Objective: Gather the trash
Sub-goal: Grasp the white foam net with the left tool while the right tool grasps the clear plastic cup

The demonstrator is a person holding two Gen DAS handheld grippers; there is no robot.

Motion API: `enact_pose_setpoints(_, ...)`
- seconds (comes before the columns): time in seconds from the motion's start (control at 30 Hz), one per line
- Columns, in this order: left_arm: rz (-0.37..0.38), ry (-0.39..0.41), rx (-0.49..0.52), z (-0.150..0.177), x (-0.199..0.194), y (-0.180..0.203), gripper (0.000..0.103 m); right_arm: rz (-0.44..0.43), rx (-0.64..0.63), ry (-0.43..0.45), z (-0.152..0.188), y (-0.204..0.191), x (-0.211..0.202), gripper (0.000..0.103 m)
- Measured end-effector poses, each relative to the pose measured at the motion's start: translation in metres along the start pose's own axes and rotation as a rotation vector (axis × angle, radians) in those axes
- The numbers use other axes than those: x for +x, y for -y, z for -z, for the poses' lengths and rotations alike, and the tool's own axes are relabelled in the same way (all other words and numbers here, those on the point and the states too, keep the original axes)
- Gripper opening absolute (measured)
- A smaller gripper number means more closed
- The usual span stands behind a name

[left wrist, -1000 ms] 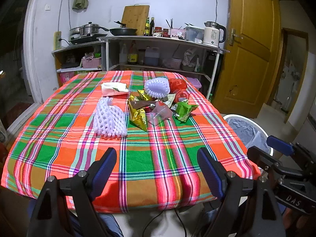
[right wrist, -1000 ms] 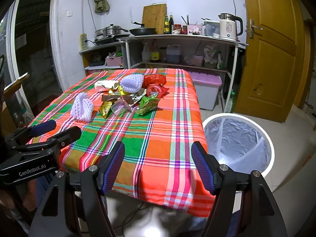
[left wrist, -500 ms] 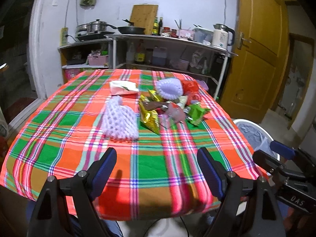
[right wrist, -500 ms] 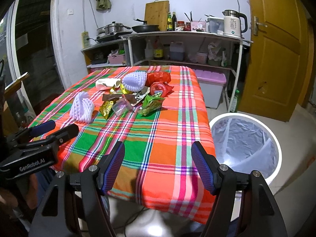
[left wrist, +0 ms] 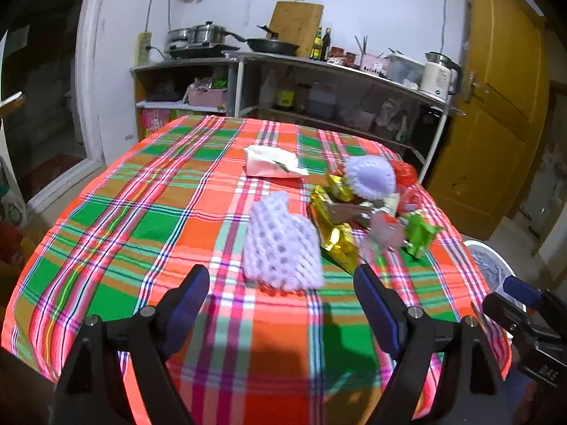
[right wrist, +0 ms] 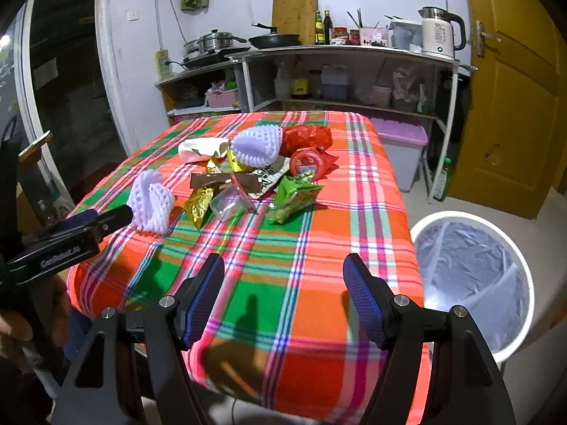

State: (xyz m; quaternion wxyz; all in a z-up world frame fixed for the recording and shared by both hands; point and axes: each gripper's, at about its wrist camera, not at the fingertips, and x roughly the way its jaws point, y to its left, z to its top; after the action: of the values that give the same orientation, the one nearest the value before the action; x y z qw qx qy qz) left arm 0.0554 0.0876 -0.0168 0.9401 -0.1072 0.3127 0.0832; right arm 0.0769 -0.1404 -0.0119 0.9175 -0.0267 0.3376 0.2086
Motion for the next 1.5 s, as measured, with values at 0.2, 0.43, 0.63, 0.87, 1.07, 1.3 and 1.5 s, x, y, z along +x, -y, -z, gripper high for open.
enact_pose_setpoints(0.2,0.001,-0.035,-0.031,-0.006,0.023,-0.009,0.085,-0.032,0.000,-0.012,-0.015,-0.003,0.021,0.070)
enact_pose_setpoints(0.43,0.015,-0.082,-0.012,-0.007,0.045,-0.006,0.073,-0.079,-0.084,-0.002,-0.039,-0.018,0.052,0.070)
enact_pose_setpoints(0.63,0.024,-0.124,-0.004,-0.004,0.055,-0.007,0.051,-0.118,-0.160,-0.059,-0.053,-0.031,0.090,0.070)
enact_pose_setpoints(0.87,0.042,-0.133,-0.009,-0.004,0.056,-0.010,0.045,-0.141,-0.233,-0.154,-0.055,-0.042,0.123,0.070)
enact_pose_setpoints(1.07,0.050,-0.135,-0.008,-0.006,0.058,-0.011,0.041,-0.135,-0.239,-0.214,-0.055,-0.043,0.135,0.045)
enact_pose_setpoints(1.3,0.063,-0.128,-0.004,-0.005,0.054,-0.010,0.027,-0.148,-0.206,-0.197,-0.058,-0.041,0.133,0.043)
enact_pose_setpoints(1.5,0.062,-0.103,-0.001,-0.007,0.042,-0.008,0.022,-0.175,-0.158,-0.157,-0.057,-0.037,0.110,0.043)
